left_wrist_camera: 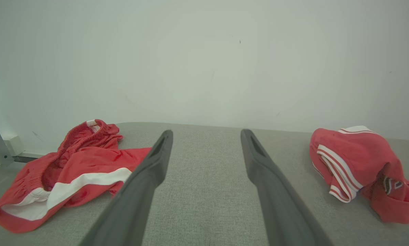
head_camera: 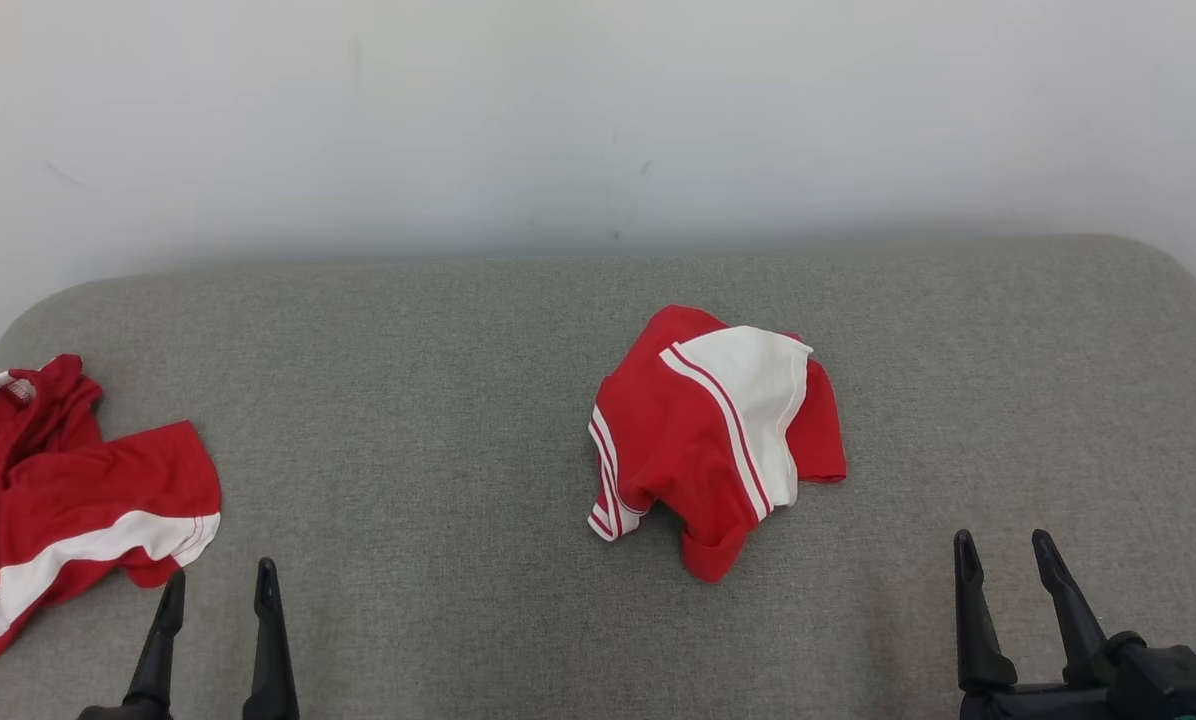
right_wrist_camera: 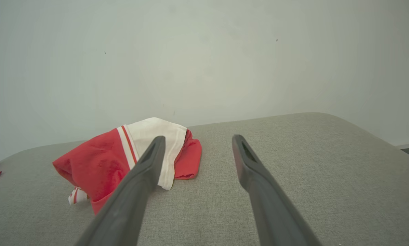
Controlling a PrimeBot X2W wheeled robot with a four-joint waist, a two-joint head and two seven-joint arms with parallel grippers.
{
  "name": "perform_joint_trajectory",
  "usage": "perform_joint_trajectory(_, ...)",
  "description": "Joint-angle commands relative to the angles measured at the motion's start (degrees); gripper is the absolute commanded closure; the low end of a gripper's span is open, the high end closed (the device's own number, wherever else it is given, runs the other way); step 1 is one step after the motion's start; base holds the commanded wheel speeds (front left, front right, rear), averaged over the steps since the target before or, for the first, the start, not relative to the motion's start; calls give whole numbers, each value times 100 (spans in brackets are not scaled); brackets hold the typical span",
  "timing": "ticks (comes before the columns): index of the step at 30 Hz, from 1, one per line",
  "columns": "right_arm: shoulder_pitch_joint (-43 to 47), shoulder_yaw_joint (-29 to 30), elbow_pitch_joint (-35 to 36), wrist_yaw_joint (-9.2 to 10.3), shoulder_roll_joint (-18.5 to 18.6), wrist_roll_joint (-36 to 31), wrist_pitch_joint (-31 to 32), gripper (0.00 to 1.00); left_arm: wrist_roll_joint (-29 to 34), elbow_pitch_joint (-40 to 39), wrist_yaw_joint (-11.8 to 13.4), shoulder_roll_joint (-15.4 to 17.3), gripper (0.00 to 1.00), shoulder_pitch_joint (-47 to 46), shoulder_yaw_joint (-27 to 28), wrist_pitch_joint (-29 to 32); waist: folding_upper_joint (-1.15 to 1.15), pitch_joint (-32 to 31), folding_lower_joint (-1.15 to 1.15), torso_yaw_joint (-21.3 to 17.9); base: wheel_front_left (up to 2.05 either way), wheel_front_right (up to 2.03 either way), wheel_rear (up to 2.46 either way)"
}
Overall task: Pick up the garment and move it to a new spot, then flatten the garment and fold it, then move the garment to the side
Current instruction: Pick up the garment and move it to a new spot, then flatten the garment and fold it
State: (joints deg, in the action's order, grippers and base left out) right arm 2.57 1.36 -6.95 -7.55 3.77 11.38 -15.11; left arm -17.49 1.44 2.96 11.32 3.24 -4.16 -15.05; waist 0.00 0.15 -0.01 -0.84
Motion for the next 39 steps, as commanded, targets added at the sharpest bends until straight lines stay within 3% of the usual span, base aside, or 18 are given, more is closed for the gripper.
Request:
perform_joint_trajectory(1, 53, 14, -24, 12, 26, 29, -7, 0, 66, 68, -45, -42, 0, 62, 46, -19, 0, 2, 1, 5, 0, 0, 0)
perform_joint_trajectory(16, 79, 21, -206, 12, 27, 88, -7, 0, 530, 395, -289, -119, 0, -5, 226, -19, 0, -29, 1, -15, 0, 0, 0)
perform_joint_trajectory(39, 77, 19, -253, 12, 18, 77, -7, 0, 550, 306, -197, -39, 0, 51, 247, -19, 0, -51, 1, 3, 0, 0, 0)
